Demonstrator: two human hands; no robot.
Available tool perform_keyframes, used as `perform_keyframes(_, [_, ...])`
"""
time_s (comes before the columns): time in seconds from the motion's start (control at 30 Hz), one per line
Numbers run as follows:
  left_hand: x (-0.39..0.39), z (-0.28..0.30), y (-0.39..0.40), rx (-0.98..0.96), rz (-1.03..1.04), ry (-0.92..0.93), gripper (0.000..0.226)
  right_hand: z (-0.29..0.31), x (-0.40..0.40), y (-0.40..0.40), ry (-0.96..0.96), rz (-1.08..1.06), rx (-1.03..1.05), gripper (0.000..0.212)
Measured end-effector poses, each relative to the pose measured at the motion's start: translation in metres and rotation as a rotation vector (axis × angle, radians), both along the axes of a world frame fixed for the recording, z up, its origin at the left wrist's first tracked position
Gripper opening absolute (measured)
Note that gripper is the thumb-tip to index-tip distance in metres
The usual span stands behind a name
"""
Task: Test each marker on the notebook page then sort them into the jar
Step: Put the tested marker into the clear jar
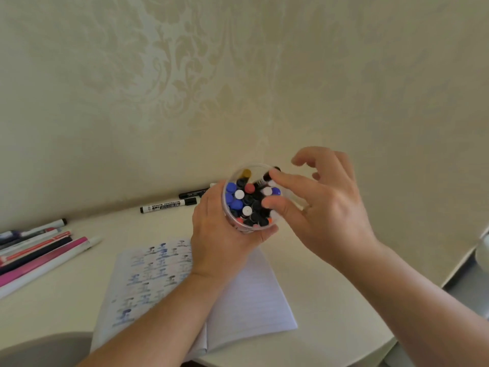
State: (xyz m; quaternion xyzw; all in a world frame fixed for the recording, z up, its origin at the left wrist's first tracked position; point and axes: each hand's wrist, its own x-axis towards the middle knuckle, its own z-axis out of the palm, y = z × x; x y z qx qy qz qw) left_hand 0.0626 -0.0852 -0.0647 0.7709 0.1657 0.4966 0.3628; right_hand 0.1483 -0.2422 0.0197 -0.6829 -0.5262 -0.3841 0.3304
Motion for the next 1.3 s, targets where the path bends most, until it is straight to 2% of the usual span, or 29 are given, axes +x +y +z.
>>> perform_keyframes(0.1, [-0.003, 0.007, 0.000, -0.009, 0.017, 0.019, 0.100, -0.003, -0.012, -0.005, 0.486, 0.138, -0.337, 0.091])
perform_keyframes(0.13, [-0.004, 0.010, -0.004, 0.001, 0.028, 0.049, 0.099, -0.005, -0.015, -0.003, 0.541, 0.180, -0.385, 0.104])
perform_keyframes(0.2, [-0.005, 0.011, -0.010, 0.037, 0.058, 0.096, 0.090, -0.011, -0.018, 0.003, 0.546, 0.191, -0.342, 0.118])
perform_keyframes(0.3, [-0.004, 0.011, -0.011, 0.041, 0.027, 0.092, 0.079, -0.011, -0.021, 0.011, 0.588, 0.172, -0.218, 0.113])
perform_keyframes(0.4, [-0.004, 0.004, -0.003, -0.037, -0.148, 0.095, 0.110, -0.005, -0.012, 0.014, 0.690, 0.132, -0.104, 0.104])
perform_keyframes(0.47, [-0.006, 0.002, 0.000, 0.027, -0.143, 0.218, 0.122, 0.002, 0.005, 0.011, 0.751, 0.081, -0.010, 0.105])
perform_keyframes(0.5, [-0.006, 0.001, 0.003, 0.084, -0.115, 0.308, 0.115, 0.006, 0.015, 0.008, 0.771, 0.044, 0.005, 0.109])
perform_keyframes(0.57, [-0.005, 0.003, 0.009, 0.180, -0.066, 0.501, 0.088, 0.012, 0.032, 0.003, 0.796, -0.049, -0.030, 0.114])
perform_keyframes(0.63, [-0.005, 0.006, 0.015, 0.182, -0.047, 0.671, 0.067, 0.011, 0.048, 0.000, 0.822, -0.115, -0.068, 0.116])
perform_keyframes(0.73, [-0.006, 0.007, 0.027, 0.159, -0.028, 0.850, 0.059, 0.004, 0.068, 0.001, 0.911, -0.087, -0.025, 0.115])
perform_keyframes(0.9, [-0.005, 0.008, 0.050, 0.132, 0.019, 0.941, 0.050, -0.005, 0.091, 0.003, 1.050, 0.124, -0.017, 0.113])
perform_keyframes(1.0, [0.000, 0.001, 0.059, 0.159, 0.037, 0.965, 0.039, -0.007, 0.097, 0.006, 0.989, 0.074, -0.038, 0.119])
perform_keyframes(1.13, [0.009, -0.009, 0.067, 0.250, 0.064, 0.906, 0.027, -0.008, 0.093, 0.004, 0.710, -0.112, -0.064, 0.123])
perform_keyframes(1.23, [0.013, -0.018, 0.075, 0.366, 0.086, 0.820, 0.016, -0.017, 0.077, 0.004, 0.392, -0.231, -0.016, 0.102])
perform_keyframes(1.3, [0.015, -0.022, 0.081, 0.415, 0.091, 0.784, 0.017, -0.029, 0.064, 0.010, 0.127, -0.180, 0.047, 0.072])
